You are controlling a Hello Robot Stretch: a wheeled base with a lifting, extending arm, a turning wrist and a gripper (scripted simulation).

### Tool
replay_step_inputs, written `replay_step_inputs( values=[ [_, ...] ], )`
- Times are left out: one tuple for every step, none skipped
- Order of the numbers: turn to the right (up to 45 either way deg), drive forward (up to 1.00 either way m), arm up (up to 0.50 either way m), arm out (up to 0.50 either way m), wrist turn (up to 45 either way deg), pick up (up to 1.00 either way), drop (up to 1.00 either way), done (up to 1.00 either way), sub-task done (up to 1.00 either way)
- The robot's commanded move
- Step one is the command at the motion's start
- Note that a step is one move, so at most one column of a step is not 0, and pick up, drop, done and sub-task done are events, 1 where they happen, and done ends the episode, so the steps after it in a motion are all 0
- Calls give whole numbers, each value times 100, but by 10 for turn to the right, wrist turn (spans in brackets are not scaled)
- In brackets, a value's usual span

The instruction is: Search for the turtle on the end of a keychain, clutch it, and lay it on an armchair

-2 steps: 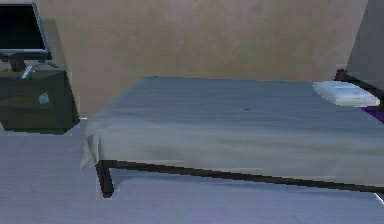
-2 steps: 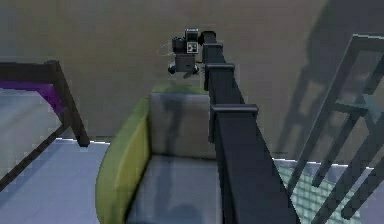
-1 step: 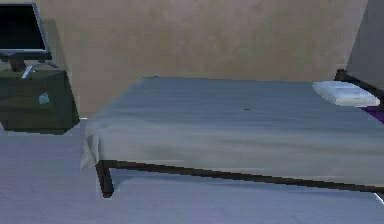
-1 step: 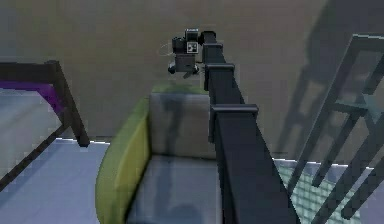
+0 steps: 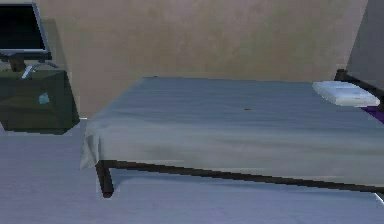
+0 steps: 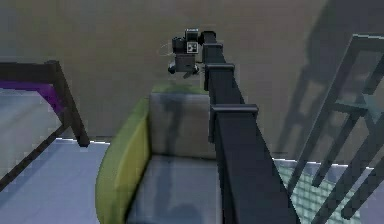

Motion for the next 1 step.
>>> replay_step_inputs(
  values=[
    [0,0,0,0,0,0,100,0,0]
  ],
)
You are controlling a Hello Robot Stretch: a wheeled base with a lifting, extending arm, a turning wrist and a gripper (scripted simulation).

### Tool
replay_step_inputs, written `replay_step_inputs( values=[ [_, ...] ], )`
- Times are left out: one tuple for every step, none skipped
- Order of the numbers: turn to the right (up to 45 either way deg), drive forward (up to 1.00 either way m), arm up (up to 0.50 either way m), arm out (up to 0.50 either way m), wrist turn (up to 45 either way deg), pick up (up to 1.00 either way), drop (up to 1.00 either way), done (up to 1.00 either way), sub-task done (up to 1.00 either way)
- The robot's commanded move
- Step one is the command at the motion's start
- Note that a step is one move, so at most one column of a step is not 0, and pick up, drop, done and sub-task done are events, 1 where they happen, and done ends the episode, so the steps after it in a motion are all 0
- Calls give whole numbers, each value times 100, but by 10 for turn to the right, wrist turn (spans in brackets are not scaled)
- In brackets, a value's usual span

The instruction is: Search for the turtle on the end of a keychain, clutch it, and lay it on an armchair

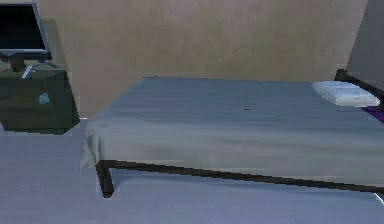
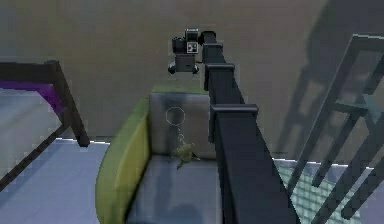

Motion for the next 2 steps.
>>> replay_step_inputs(
  values=[
    [0,0,0,-10,0,0,0,0,0],
    [0,0,0,0,0,0,0,100,0]
  ],
)
